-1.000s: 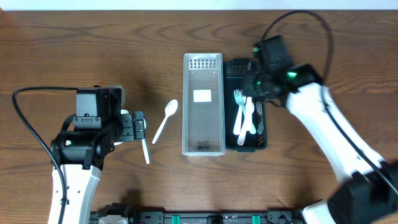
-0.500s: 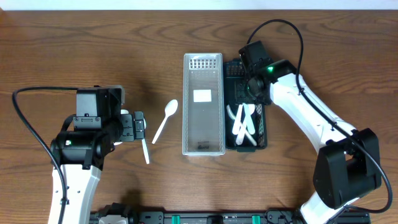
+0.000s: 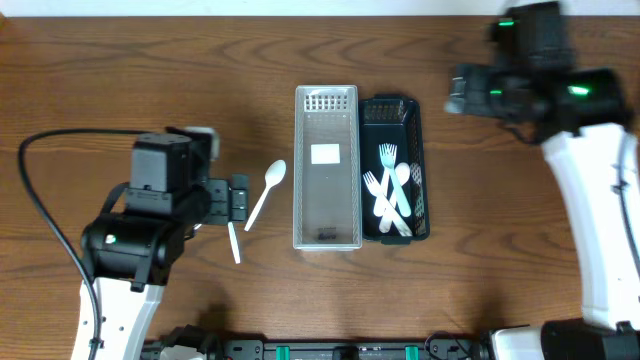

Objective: Pack container
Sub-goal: 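Place the fork in the dark green tray and withdraw right gripper, then lower the left gripper and grasp a white spoon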

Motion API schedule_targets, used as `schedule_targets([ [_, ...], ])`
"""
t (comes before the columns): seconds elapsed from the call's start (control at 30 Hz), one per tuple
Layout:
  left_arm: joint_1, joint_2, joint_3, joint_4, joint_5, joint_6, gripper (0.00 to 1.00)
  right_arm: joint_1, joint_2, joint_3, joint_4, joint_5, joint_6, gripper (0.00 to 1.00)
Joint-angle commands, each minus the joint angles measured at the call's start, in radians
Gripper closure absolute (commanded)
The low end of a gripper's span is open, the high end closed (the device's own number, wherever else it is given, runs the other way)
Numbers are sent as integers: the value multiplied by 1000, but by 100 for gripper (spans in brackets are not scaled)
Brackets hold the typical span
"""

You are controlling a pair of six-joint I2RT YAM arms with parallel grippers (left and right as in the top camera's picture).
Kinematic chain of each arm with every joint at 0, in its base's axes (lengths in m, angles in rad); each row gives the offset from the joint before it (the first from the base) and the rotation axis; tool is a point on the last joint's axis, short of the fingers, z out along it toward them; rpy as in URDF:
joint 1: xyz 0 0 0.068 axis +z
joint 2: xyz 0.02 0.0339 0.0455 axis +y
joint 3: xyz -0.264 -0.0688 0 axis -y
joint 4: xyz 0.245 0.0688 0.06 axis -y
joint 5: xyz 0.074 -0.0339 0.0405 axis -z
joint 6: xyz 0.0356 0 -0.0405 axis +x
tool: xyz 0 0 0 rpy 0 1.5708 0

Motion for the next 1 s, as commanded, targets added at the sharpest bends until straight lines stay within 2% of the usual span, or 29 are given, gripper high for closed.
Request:
schedule_targets([
  [0.0,-81,72,29,1,-54,14,2,-121,8,-5,-62,15,-36,11],
  [0.13,-149,206,31,46,-64,45,2,-236,14,-69,-64,-31,-20,9],
  [0.3,-143,357,31,122,-63,84,2,-296,15,-184,3,-31,-20,7],
  [0.6,-55,543,31,184,-63,99,2,-297,16,-334,103,-32,-20,3],
  [0.97,-40,730,30,203,-56,169,2,-296,18,-344,111,-39,-20,3],
])
